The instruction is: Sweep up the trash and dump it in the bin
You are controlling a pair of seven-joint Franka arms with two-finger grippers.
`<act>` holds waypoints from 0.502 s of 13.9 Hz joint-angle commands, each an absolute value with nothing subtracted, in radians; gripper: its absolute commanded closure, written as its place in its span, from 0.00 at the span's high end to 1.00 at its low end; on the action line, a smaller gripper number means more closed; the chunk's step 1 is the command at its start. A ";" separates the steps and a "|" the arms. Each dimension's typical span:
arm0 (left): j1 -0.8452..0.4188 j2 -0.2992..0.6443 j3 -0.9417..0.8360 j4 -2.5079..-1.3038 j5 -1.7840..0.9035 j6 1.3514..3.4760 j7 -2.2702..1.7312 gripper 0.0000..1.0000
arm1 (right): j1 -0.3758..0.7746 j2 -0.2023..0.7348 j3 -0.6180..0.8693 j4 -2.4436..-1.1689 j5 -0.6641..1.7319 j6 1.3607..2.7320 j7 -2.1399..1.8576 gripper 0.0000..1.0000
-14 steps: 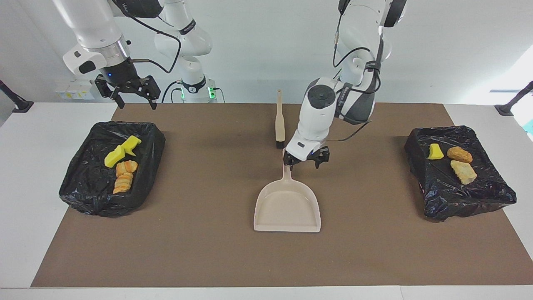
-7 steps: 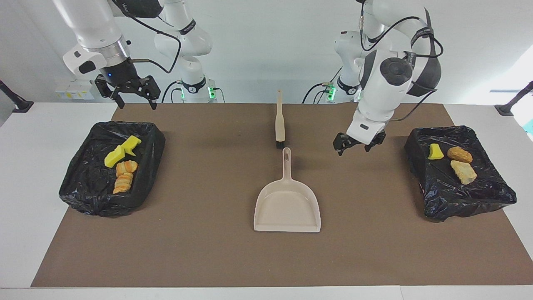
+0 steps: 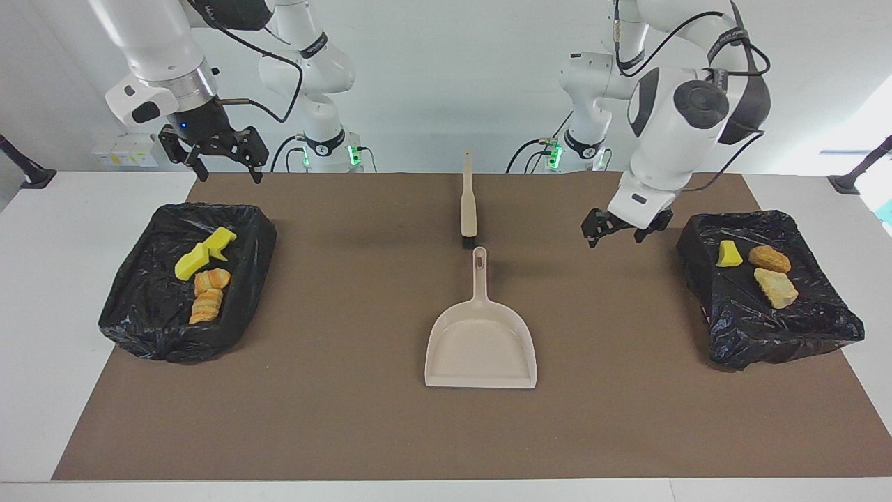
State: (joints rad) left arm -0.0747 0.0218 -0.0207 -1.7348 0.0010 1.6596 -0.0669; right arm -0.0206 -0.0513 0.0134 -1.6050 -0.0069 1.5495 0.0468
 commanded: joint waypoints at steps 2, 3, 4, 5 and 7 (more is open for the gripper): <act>-0.005 -0.050 -0.032 -1.770 0.002 1.644 0.015 1.00 | -0.035 -0.061 0.023 -1.609 0.011 1.535 0.060 1.00; 0.014 -0.066 -0.032 -1.769 0.002 1.643 0.043 1.00 | -0.035 -0.061 0.023 -1.609 0.011 1.536 0.060 1.00; 0.027 -0.081 -0.032 -1.766 0.002 1.635 0.058 1.00 | -0.035 -0.061 0.023 -1.609 0.011 1.536 0.060 1.00; 0.038 -0.092 -0.032 -1.755 0.002 1.620 0.060 1.00 | -0.035 -0.061 0.023 -1.609 0.009 1.536 0.060 1.00; 0.038 -0.115 -0.032 -1.730 0.002 1.595 0.048 1.00 | -0.035 -0.061 0.023 -1.609 0.009 1.535 0.060 1.00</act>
State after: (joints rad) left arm 0.0243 -0.0714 -0.0201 -1.7321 0.0010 1.6291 0.0416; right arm -0.0206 -0.0513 0.0134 -1.6050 -0.0069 1.5495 0.0468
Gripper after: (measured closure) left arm 0.000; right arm 0.000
